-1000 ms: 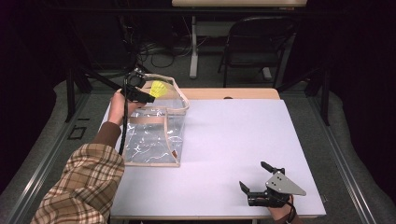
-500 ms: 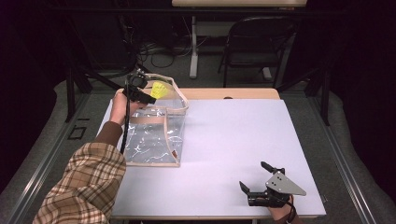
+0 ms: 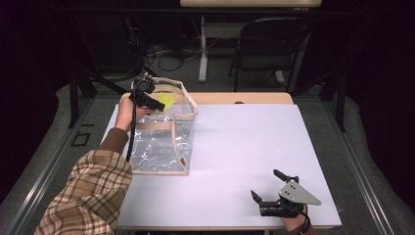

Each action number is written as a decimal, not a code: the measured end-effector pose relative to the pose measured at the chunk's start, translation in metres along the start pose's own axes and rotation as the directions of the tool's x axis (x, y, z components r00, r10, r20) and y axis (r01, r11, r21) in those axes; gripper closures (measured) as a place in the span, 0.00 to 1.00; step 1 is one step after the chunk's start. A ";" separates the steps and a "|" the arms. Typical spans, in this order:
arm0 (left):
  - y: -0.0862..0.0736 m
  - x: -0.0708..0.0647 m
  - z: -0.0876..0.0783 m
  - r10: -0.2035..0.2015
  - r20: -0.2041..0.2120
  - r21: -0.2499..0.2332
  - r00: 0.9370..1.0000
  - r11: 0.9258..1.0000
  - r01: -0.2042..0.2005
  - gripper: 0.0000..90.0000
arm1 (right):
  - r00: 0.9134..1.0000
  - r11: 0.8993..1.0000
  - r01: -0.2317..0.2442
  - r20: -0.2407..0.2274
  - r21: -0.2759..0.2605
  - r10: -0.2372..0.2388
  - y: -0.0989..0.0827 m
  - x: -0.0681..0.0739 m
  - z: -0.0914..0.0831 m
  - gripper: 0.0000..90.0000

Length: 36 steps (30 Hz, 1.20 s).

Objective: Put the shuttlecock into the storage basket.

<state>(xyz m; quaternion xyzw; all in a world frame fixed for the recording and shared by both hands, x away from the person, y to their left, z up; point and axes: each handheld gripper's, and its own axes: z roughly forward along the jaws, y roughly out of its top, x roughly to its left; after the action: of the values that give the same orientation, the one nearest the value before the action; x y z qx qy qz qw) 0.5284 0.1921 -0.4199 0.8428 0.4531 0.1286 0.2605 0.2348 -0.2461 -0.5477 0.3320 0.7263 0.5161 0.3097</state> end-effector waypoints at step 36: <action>-0.024 -0.010 -0.037 0.051 0.013 -0.140 0.999 0.989 -0.049 0.13 | 1.000 1.000 -0.007 0.002 0.002 0.007 -0.002 -0.002 -0.002 0.00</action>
<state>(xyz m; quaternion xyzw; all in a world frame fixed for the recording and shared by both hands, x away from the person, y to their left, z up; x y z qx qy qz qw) 0.4893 0.2065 -0.4024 0.8347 0.4195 0.1594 0.3191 0.2345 -0.2489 -0.5486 0.3354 0.7252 0.5163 0.3083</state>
